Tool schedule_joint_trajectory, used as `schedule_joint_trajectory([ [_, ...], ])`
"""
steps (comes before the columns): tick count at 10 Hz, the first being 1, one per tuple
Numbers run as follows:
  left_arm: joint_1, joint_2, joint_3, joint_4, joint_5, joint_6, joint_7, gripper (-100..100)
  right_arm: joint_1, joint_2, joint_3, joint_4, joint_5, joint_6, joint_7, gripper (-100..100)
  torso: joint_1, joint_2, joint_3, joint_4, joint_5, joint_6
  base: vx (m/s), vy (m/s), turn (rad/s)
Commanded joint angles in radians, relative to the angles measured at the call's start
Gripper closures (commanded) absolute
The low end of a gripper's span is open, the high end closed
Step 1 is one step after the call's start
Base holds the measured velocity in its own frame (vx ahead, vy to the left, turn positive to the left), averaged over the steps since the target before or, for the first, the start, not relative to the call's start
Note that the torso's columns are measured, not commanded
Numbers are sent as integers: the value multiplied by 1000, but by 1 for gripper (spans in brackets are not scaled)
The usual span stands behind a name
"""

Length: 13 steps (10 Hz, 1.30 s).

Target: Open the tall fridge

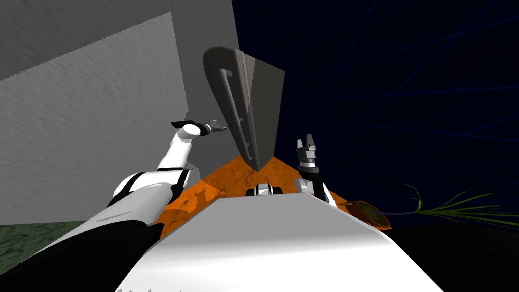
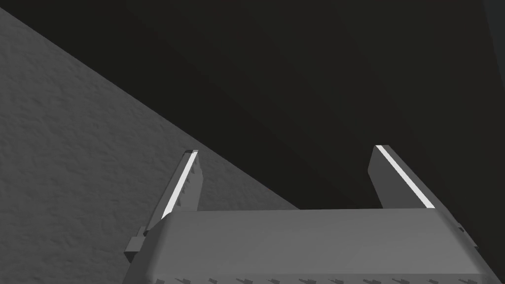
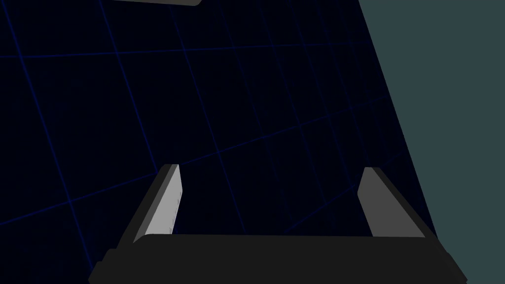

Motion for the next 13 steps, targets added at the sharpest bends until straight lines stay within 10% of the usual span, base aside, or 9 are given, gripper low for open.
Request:
schedule_joint_trajectory([
  [1, -13, -4, 14, 5, 17, 1, 27, -100, 0, 0, 0, 0, 0, 0, 0, 0, -1, 1, 0, 0, 0, 0, 14, -239, -46],
  [6, -18, -1, 33, 11, 26, -1, 59, -100, 0, 0, 0, 0, 0, 0, 0, 0, -5, -2, -2, -1, -3, 8, 19, -169, -3],
  [7, -18, -1, 33, 11, 26, -1, 58, 100, 0, 0, 0, 0, 0, 0, 0, 0, 1, -3, -2, -1, 0, 3, -10, -12, -5],
  [13, -15, -29, 16, -57, 102, 50, 22, 100, 0, -1, -1, 0, 0, 0, 0, 0, 7, -11, -8, 0, 1, -3, -52, 265, -38],
])
